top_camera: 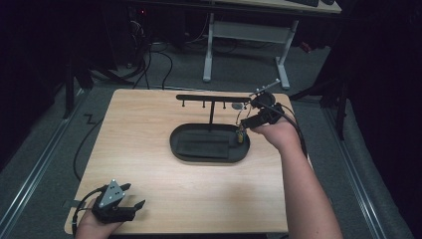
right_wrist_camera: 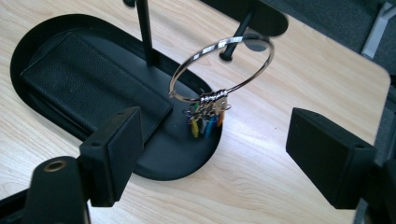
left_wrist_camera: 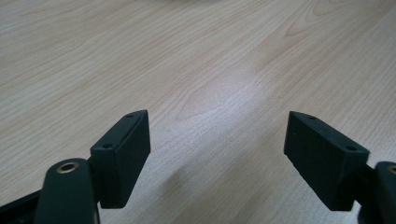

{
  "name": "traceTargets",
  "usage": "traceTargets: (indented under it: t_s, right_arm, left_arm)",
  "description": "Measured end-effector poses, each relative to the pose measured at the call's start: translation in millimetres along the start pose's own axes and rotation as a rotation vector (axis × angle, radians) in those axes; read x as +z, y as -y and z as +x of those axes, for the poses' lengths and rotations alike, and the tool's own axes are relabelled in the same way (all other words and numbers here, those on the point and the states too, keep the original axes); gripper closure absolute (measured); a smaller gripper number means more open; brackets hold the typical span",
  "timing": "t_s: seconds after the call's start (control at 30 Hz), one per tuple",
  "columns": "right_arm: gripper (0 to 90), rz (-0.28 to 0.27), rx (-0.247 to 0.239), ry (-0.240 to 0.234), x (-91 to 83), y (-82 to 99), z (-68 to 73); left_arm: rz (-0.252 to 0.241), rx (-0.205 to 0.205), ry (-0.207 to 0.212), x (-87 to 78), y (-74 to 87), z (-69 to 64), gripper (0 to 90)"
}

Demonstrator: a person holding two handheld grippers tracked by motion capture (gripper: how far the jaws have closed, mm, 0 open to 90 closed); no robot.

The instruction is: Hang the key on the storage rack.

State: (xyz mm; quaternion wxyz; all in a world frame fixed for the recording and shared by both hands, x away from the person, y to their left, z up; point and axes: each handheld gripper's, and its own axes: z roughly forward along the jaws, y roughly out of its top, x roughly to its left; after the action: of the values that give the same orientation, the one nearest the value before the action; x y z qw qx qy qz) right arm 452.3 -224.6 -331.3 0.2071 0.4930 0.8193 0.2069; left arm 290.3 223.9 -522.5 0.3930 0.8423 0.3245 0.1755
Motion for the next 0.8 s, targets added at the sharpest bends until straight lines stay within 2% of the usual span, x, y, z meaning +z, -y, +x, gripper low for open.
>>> traceTargets:
  t_s: [0.07,0.4,0.43,0.47,0.67,0.73,0.77,0.8]
  right_arm:
    - [17.2,-0.03,0.028,-0.011,2.4,10.9,-0.2]
    - [15.3,-0.042,0.053,-0.031,16.3,39.1,-0.7]
    - [15.5,-0.048,0.059,-0.038,19.6,46.5,0.4]
    - [15.5,-0.048,0.059,-0.038,19.6,46.5,0.4]
    - [16.1,-0.035,0.059,-0.068,31.0,72.5,11.2]
    - [15.9,-0.027,0.056,-0.065,32.5,76.2,12.8]
    - [15.9,-0.023,0.062,-0.073,34.9,84.5,15.7]
    - [15.9,-0.007,0.048,-0.057,36.1,88.6,19.0]
  left_arm:
    - [0.002,0.003,0.0,0.5,-0.3,-0.2,23.2]
    - [0.003,0.0,0.0,1.9,0.0,0.0,22.9]
    - [0.004,0.0,0.002,2.2,0.1,0.0,22.8]
    - [0.004,0.0,0.002,2.2,0.1,0.0,22.8]
    - [0.004,0.004,0.003,1.5,0.3,-0.3,22.8]
    - [0.005,0.0,0.003,1.5,0.8,0.3,22.8]
    - [0.006,-0.002,0.005,1.3,0.8,0.9,22.8]
    - [0.006,-0.002,0.005,1.3,0.8,0.9,22.8]
